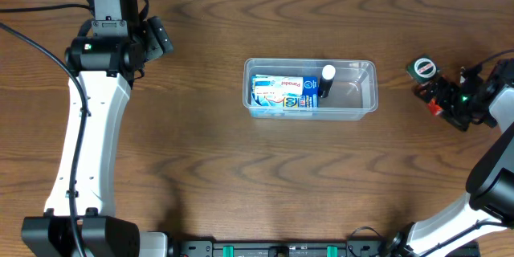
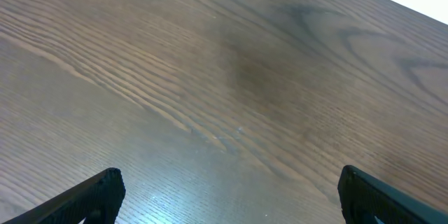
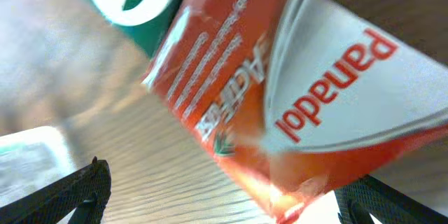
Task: Pack container
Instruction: 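Grasp the red Panadol ActiFast packet with the right gripper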
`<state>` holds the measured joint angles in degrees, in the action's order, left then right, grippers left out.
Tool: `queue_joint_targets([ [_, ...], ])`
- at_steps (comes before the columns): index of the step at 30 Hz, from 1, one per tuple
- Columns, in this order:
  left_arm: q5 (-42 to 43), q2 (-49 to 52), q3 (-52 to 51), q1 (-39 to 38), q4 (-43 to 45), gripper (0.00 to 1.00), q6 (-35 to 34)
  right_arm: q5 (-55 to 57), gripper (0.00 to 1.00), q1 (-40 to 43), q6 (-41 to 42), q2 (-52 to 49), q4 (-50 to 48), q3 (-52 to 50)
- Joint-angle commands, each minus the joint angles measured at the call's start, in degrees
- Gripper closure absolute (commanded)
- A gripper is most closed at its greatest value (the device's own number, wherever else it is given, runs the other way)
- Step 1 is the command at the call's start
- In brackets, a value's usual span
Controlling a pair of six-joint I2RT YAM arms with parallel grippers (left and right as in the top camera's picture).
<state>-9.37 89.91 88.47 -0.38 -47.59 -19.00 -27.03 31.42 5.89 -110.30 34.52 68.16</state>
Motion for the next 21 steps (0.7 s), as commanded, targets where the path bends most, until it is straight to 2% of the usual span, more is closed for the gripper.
queue_joint_targets([
  [1,-0.07,0.17,-0.55,0.11,-0.15,0.02,0.76,-8.9,0.01,-0.11,2.47,-0.59,-0.02,-0.35],
  [11,-0.07,0.17,-0.55,0.11,-0.15,0.02,0.76,-11.5,0.01,-0.11,1.05,-0.59,3.26,-0.33],
  [21,-0.07,0.17,-0.55,0.11,-0.15,0.02,0.76,1.29,0.01,-0.15,-1.75,0.79,8.68,-0.33],
])
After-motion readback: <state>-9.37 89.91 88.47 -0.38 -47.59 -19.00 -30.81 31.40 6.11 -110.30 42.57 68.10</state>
